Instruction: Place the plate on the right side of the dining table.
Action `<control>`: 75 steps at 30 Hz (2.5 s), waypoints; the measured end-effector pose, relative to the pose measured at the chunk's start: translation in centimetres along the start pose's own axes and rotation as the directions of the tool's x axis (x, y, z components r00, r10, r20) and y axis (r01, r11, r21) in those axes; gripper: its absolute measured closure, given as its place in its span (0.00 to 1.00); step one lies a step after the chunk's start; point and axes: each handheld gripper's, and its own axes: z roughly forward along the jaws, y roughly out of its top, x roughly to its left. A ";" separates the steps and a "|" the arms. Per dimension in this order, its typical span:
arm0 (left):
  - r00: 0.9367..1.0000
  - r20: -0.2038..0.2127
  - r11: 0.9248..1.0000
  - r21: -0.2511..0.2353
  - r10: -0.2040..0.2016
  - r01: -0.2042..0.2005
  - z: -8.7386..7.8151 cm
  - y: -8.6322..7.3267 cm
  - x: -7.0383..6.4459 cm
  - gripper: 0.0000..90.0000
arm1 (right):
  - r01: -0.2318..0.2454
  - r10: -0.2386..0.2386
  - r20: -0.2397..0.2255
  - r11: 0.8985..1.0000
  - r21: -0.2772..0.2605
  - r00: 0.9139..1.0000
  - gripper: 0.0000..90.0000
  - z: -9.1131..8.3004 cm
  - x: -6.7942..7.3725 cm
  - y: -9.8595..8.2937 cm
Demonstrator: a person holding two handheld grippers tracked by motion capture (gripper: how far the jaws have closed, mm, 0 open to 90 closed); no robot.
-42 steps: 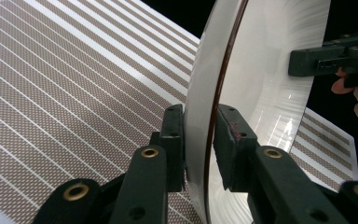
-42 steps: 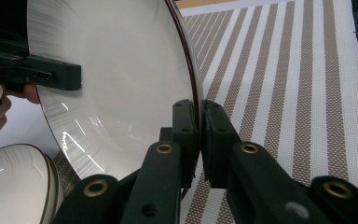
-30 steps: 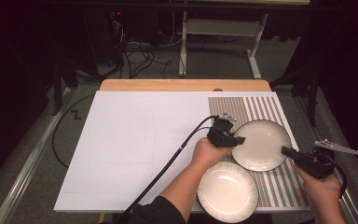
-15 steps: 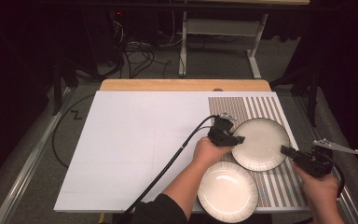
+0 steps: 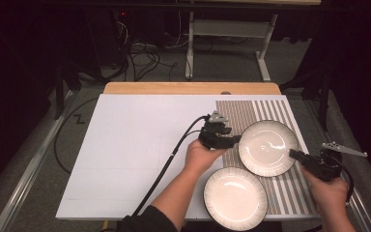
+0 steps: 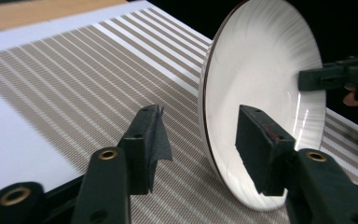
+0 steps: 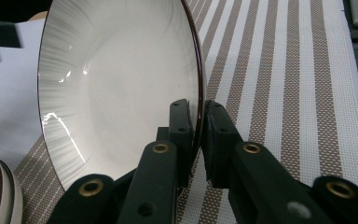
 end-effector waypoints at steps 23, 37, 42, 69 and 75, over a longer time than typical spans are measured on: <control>0.989 -0.146 0.987 -0.150 0.031 -0.053 -17.0 -9.5 0.5 0.28 | -0.015 0.012 0.051 0.998 0.058 0.999 0.91 1.7 -0.4 0.7; 0.971 -0.239 0.979 -0.194 0.007 -0.055 -21.4 -12.9 3.0 0.15 | -0.048 0.042 0.069 0.995 0.083 0.997 0.89 2.4 -0.8 0.8; 0.960 -0.281 0.976 -0.212 -0.013 -0.049 -21.5 -12.9 3.2 0.01 | -0.066 0.058 0.079 0.993 0.100 0.995 0.88 2.7 -1.0 0.8; 0.958 -0.286 0.974 -0.224 -0.029 -0.038 -22.1 -13.3 3.6 0.00 | -0.105 0.088 0.155 0.989 0.107 0.984 0.90 3.7 -1.1 0.7; 0.958 -0.284 0.973 -0.228 -0.031 -0.036 -22.2 -13.3 3.6 0.01 | -0.072 0.058 0.154 0.994 0.081 0.986 0.78 3.2 -1.0 0.8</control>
